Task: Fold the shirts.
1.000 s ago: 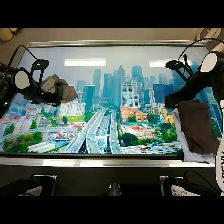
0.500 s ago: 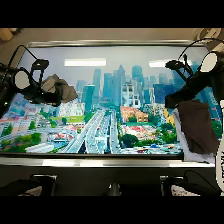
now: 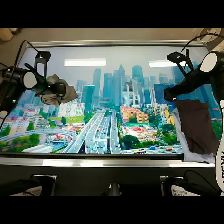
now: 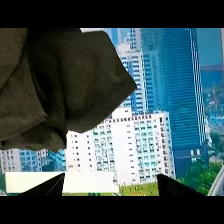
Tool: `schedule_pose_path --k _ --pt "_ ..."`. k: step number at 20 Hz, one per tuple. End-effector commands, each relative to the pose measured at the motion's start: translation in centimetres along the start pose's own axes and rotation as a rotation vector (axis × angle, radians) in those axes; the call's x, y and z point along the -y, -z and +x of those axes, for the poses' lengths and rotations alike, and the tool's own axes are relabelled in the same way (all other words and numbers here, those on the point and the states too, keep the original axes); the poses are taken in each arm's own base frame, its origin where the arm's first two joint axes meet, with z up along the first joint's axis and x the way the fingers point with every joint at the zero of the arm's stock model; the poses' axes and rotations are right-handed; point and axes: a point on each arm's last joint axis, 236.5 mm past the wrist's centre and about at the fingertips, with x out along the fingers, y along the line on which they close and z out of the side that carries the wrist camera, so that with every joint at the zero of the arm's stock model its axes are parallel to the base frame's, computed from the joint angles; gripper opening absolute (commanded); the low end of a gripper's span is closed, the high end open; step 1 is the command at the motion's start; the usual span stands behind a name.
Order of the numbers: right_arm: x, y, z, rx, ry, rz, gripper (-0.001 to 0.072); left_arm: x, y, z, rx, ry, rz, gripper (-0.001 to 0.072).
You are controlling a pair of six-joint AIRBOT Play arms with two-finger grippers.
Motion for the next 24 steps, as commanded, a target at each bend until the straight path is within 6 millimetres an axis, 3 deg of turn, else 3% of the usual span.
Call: schedule_pose_path --k 1,3,6,9,12,13,14,15,17,19,20,22,24 --pt "0.9 -1.8 0.0 0.074 0.040 0.000 0.0608 -4.8 -3.3 4.0 0.042 -0.112 -0.043 0.0720" --pt "0.4 -2.0 0.0 0.084 0.018 0.005 0.0607 -8.8 -2.1 7.4 -0.105 -0.165 -0.151 0.0720" --pt "-1.4 -2.9 -0.1 0.119 -0.060 0.019 0.0608 -11.9 -0.9 11.8 -0.212 -0.190 -0.245 0.0720" --pt "-3.1 -3.1 -0.3 0.126 -0.131 0.027 0.0608 -12.8 1.2 15.3 -0.277 -0.203 -0.261 0.0720" --pt "-3.8 -2.9 -0.4 0.119 -0.164 0.029 0.0608 -12.7 2.9 17.4 -0.331 -0.205 -0.257 0.0717" --pt "-4.0 -2.8 -0.4 0.114 -0.173 0.028 0.0608 -12.6 3.2 17.5 -0.341 -0.206 -0.256 0.0582" --pt "-4.2 -2.6 -0.4 0.108 -0.180 0.020 0.0608 -12.6 3.2 17.2 -0.346 -0.207 -0.256 0.0190" --pt "-4.3 -2.5 -0.5 0.103 -0.183 0.015 0.0608 -12.5 2.9 16.5 -0.342 -0.206 -0.249 0.0031" --pt "-4.2 -2.7 -0.5 0.118 -0.174 -0.014 0.0608 -12.6 0.6 13.9 -0.275 -0.199 -0.231 0.0025" --pt "-3.7 -3.2 -1.3 0.143 -0.146 -0.069 0.0607 -12.1 -4.1 8.5 -0.126 -0.180 -0.190 0.0025" --pt "-3.2 -3.6 -2.2 0.161 -0.119 -0.084 0.0607 -11.4 -6.7 4.8 -0.031 -0.165 -0.146 0.0025" --pt "-2.1 -4.7 -5.4 0.238 -0.031 -0.103 0.0607 -8.2 -11.3 -5.1 0.197 -0.096 -0.107 0.0025" --pt "-0.9 -5.9 -10.5 0.353 0.088 -0.123 0.0607 -2.2 -13.6 -16.3 0.436 0.100 -0.090 0.0026"
